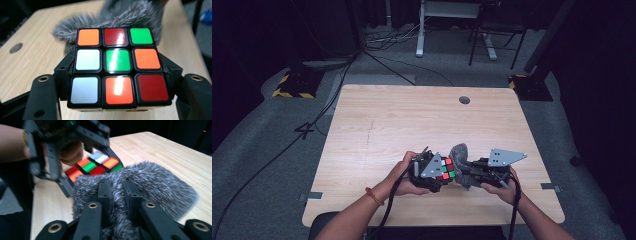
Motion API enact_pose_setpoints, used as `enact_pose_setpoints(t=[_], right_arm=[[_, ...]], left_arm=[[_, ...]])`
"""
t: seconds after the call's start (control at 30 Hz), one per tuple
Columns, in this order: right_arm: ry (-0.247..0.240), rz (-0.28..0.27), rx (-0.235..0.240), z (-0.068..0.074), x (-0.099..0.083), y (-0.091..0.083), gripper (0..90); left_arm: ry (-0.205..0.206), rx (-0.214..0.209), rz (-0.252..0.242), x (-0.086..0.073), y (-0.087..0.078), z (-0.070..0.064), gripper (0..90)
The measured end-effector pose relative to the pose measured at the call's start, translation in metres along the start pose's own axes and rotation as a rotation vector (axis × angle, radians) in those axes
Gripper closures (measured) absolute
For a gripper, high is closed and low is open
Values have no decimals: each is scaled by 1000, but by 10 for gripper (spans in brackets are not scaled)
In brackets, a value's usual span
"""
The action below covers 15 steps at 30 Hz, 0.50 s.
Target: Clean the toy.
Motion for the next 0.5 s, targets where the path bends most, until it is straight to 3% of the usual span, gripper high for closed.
enact_pose_setpoints(t=[0.07,0.33,0.43,0.5], right_arm=[[5,35,-14,0,-4,5,784],[-6,135,20,3,-13,16,785],[-36,87,-26,5,-7,10,785],[-33,30,-31,3,2,1,785]], left_arm=[[0,1,-15,3,-4,0,333],[-14,6,-55,6,-13,5,334],[49,70,8,2,-9,3,334],[40,65,41,-2,-2,3,334]])
Point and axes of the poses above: each handheld gripper's, and its own axes: y roughly forward along the jaws, x roughly out of its top, z roughly to its left, the point moved 1 cm from there along y, roughly forward along the jaws, and after that the axes turned 10 degrees about -y, right-handed, at the moved point
